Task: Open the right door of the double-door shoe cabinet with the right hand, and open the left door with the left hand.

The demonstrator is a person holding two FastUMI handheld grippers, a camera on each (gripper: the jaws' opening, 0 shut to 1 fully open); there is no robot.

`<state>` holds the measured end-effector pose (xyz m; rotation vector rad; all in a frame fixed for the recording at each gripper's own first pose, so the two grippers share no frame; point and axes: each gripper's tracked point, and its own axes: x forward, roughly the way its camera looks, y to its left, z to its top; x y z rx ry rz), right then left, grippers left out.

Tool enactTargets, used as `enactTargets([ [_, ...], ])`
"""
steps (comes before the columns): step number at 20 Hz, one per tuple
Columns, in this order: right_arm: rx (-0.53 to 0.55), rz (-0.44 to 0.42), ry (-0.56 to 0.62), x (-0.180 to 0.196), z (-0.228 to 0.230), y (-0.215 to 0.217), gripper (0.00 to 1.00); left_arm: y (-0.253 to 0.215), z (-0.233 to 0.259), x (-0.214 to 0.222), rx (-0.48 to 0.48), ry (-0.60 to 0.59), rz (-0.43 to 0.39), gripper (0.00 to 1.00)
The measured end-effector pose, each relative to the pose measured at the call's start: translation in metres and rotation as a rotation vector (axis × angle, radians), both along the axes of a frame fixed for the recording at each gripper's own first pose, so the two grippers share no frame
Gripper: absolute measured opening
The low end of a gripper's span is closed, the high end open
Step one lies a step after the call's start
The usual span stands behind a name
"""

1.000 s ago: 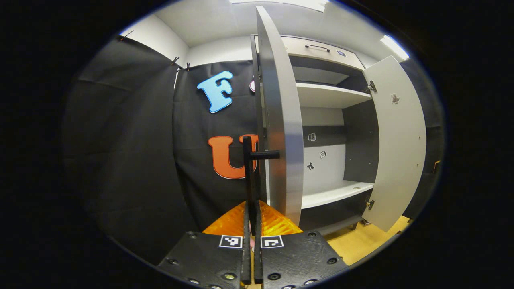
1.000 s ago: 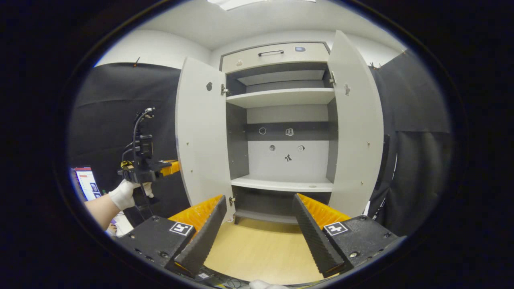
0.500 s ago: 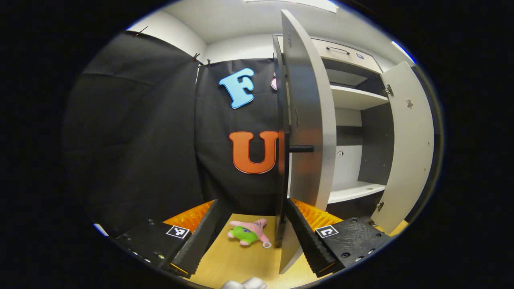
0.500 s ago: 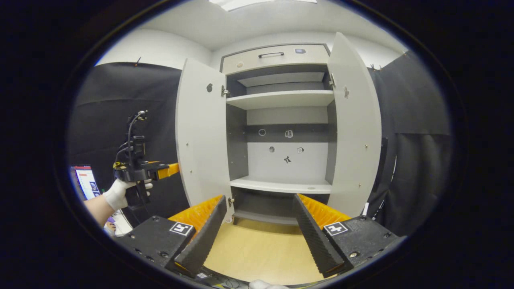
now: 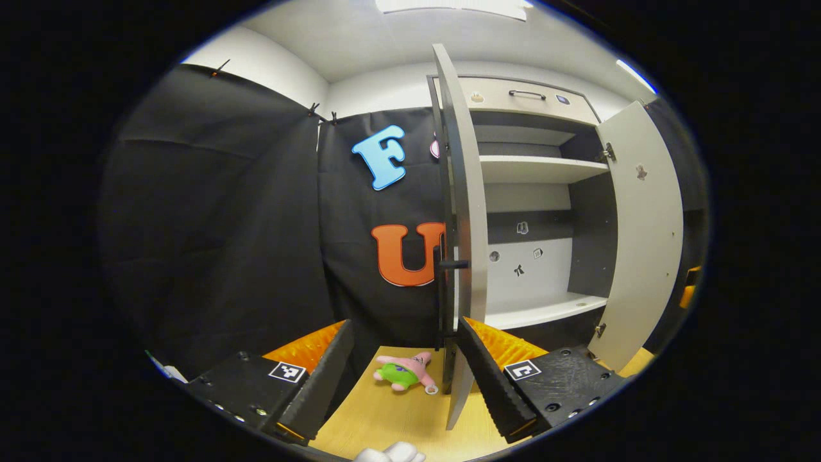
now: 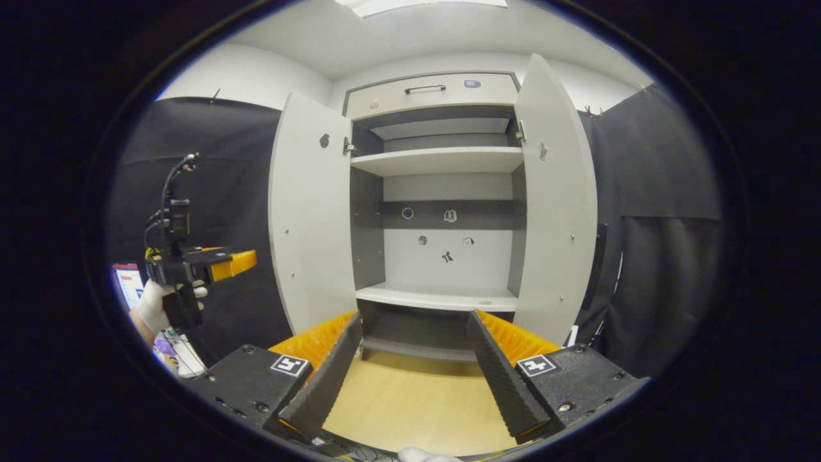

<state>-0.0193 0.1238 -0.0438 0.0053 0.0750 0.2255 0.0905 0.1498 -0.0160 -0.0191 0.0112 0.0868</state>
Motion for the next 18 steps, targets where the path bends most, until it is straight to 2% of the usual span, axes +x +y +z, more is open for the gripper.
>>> enactTargets([
  [1,-0.002,-0.007,-0.001,0.0,0.001,-0.002,1.0,-0.001,0.005,-0.004,0.009,-0.005,0.01,0.96],
  [5,0.0,-0.029,-0.015,0.0,0.005,-0.009,1.0,-0.014,0.024,-0.021,0.021,-0.02,0.03,0.96],
  [11,0.002,-0.059,-0.012,-0.002,0.005,-0.017,1.0,-0.061,0.032,-0.033,0.023,-0.03,-0.009,0.96],
  [18,0.007,-0.118,-0.006,-0.004,-0.001,-0.035,1.0,-0.125,-0.002,-0.047,-0.001,0.033,-0.111,0.96],
])
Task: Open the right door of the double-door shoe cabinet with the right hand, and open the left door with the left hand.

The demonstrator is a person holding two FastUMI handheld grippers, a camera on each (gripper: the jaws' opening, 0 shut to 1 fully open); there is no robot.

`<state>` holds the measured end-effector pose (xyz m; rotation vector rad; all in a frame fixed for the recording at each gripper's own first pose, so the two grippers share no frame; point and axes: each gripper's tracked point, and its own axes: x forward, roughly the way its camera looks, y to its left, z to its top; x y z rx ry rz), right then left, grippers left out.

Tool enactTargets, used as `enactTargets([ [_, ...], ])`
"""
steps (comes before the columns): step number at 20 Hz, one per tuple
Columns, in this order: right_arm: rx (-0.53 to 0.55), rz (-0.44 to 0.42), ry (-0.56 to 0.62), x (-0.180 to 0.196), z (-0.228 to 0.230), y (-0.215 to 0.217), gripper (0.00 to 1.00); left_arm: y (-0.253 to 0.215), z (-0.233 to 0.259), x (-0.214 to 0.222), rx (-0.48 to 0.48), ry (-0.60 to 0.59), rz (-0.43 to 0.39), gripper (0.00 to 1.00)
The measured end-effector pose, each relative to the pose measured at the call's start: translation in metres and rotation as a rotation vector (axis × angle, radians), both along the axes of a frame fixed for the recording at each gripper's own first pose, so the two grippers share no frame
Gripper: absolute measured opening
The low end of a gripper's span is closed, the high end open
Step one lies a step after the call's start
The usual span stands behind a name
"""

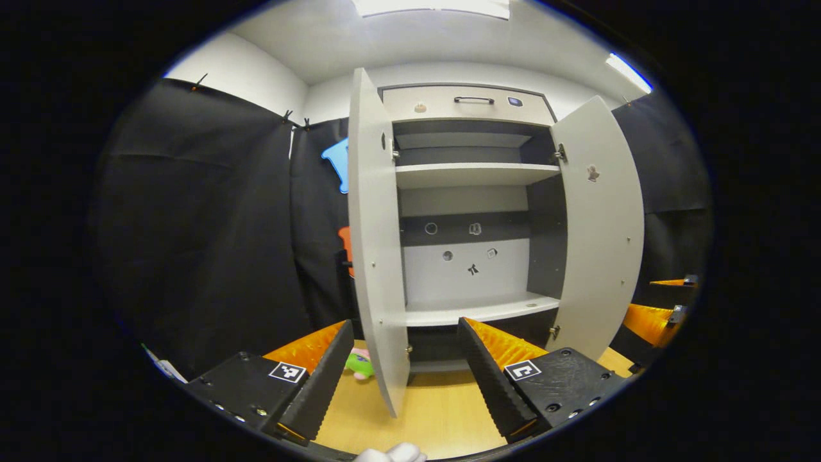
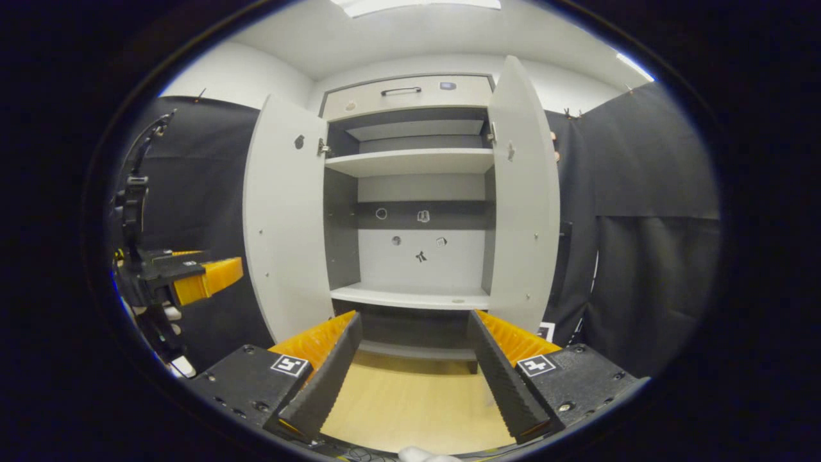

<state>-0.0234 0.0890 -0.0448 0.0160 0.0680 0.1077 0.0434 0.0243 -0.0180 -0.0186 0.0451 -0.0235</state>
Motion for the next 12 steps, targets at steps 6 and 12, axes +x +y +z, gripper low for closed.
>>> enactTargets([
  [6,-0.002,-0.057,0.008,-0.002,-0.006,-0.017,1.0,-0.024,-0.014,-0.015,-0.022,0.007,-0.029,0.96],
  [12,0.006,-0.082,0.007,-0.005,-0.005,-0.024,1.0,-0.025,-0.014,-0.024,-0.004,-0.007,-0.021,0.96],
])
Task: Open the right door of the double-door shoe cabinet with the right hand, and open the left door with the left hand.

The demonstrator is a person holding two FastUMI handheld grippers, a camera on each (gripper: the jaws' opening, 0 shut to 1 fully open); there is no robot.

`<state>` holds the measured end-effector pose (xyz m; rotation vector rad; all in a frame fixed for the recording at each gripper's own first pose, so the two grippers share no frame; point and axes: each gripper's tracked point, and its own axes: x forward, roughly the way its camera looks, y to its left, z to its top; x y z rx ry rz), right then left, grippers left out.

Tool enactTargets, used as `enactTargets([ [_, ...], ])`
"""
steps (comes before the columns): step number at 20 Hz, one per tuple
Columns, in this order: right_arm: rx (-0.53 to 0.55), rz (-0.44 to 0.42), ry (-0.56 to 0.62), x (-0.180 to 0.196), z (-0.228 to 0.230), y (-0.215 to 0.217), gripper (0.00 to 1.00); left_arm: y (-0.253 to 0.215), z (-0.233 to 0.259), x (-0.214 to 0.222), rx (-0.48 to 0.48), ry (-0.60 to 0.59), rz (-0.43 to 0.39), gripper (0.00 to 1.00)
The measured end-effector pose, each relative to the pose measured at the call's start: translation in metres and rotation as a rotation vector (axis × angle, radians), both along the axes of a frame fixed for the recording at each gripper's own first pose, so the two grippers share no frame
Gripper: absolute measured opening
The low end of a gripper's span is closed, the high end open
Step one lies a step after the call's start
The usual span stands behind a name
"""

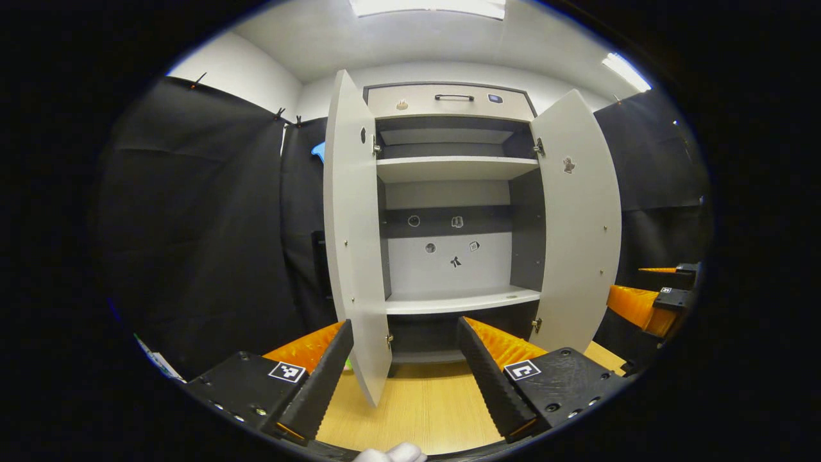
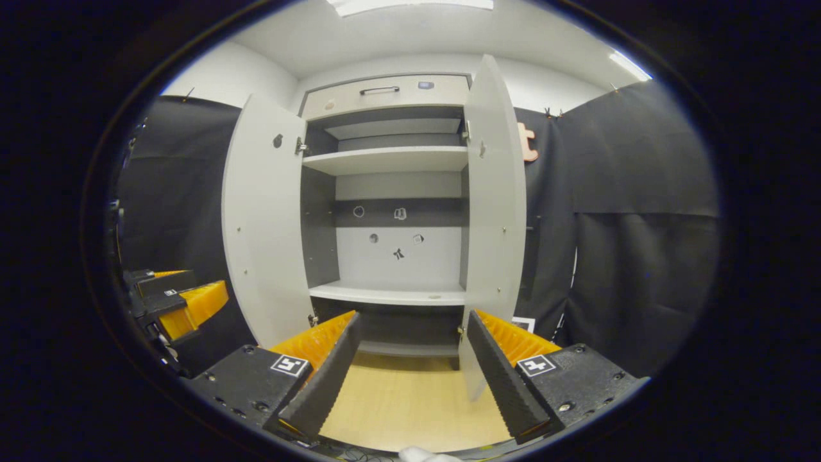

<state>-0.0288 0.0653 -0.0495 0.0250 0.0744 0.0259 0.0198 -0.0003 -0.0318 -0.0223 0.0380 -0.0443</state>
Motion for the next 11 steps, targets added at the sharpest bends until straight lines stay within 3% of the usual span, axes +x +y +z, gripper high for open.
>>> enactTargets([
  [5,-0.001,-0.008,-0.01,-0.001,0.005,-0.004,1.0,-0.009,0.005,0.0,0.008,-0.012,-0.018,1.0],
  [6,-0.002,-0.01,-0.012,-0.002,0.006,-0.005,1.0,-0.01,0.006,0.001,0.008,-0.014,-0.022,0.96],
  [7,-0.003,-0.014,-0.015,-0.001,0.008,-0.007,1.0,-0.013,0.006,0.001,0.004,-0.013,-0.026,1.0],
  [9,-0.002,-0.018,-0.02,0.0,0.01,-0.01,1.0,-0.017,0.007,0.001,-0.003,-0.012,-0.036,0.96],
  [11,0.0,-0.021,-0.021,-0.001,0.011,-0.012,1.0,-0.019,0.008,0.002,0.002,-0.015,-0.041,1.0],
])
